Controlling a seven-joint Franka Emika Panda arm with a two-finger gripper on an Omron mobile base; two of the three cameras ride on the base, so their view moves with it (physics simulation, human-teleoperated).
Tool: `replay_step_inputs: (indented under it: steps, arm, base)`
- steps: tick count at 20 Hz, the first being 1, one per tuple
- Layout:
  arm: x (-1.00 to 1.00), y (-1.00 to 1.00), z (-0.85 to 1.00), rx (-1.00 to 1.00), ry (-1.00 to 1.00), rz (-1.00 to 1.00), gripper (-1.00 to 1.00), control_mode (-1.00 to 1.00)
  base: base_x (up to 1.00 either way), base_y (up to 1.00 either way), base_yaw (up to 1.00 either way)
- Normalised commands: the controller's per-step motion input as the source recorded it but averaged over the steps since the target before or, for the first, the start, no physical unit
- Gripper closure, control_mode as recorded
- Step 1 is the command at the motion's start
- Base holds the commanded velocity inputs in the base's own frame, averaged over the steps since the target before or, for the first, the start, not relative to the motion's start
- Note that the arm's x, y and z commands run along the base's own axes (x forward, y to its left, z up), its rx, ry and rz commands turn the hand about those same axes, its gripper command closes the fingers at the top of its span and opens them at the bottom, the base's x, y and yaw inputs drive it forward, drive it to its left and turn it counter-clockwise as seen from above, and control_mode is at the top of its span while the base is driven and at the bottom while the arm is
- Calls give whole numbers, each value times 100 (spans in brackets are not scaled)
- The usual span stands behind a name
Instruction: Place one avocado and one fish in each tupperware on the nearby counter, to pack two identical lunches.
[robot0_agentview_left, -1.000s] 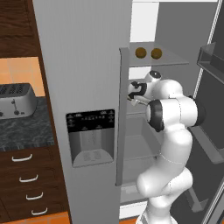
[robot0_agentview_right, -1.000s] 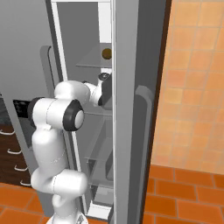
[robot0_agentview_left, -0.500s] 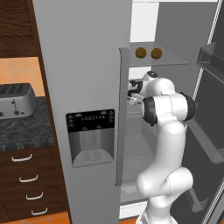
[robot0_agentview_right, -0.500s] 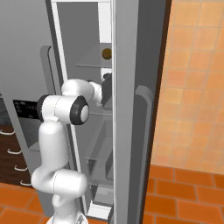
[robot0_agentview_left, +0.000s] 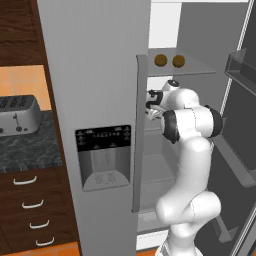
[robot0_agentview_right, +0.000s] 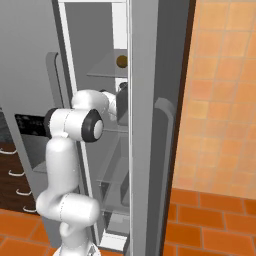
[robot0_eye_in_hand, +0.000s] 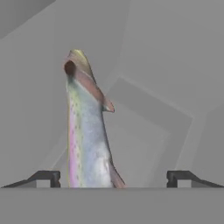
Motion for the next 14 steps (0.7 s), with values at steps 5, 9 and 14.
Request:
replay_step_inputs:
  steps: [5,9,14]
  arm:
    - [-19,23,-11,0,0,0,-100,-100]
    - [-2,22,-3,0,0,0,100,-100]
    - [-3,9,0,0,2,0,100,-100]
  base:
    - [0,0,0]
    - [0,0,0]
    - [0,0,0]
